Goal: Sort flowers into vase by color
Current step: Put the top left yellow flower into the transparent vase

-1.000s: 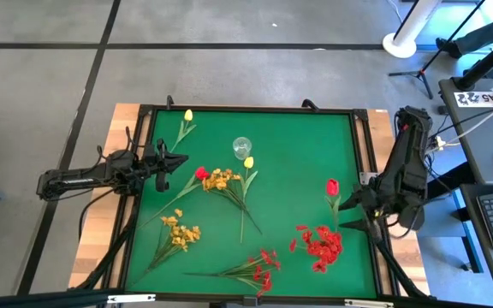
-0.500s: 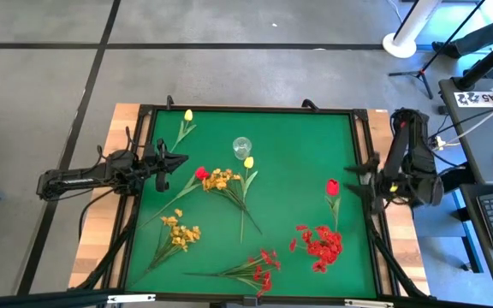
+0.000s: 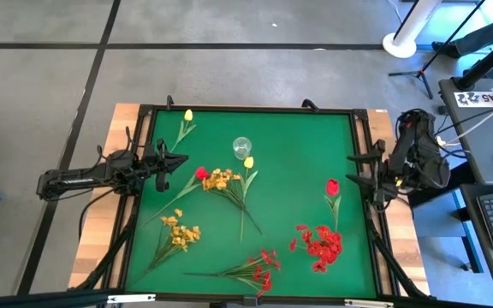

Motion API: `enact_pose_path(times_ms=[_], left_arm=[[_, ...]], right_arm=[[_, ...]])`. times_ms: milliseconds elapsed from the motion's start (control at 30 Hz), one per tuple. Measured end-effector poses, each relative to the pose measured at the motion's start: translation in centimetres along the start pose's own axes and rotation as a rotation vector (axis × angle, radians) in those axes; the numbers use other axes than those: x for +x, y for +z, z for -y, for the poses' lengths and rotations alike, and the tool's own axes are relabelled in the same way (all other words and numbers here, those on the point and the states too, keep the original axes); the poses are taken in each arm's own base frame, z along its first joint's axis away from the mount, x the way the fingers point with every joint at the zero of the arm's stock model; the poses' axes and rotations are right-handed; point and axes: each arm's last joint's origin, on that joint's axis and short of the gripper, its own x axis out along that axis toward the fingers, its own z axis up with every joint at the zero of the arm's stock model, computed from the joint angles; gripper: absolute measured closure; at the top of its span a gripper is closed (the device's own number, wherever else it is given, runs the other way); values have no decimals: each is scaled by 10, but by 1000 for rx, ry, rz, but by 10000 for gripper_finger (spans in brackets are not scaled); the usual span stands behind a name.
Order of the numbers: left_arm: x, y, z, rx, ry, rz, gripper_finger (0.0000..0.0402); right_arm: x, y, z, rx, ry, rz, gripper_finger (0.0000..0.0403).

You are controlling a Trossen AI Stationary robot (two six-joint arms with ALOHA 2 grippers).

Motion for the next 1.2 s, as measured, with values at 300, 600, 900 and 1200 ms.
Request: enact_pose_path(times_ms=[300,600,900,1200], left_arm=[[0,0,0,0,0,0,397],[0,0,0,0,0,0,397],[0,0,0,0,0,0,397],[0,0,0,0,0,0,397]], right_arm=[[5,26,8,-123,10,74,144],[12,31,19,-142,-102,79,144],[25,26,18,-196,-11,52,144],[33,22,30,-219,-107,1,144]])
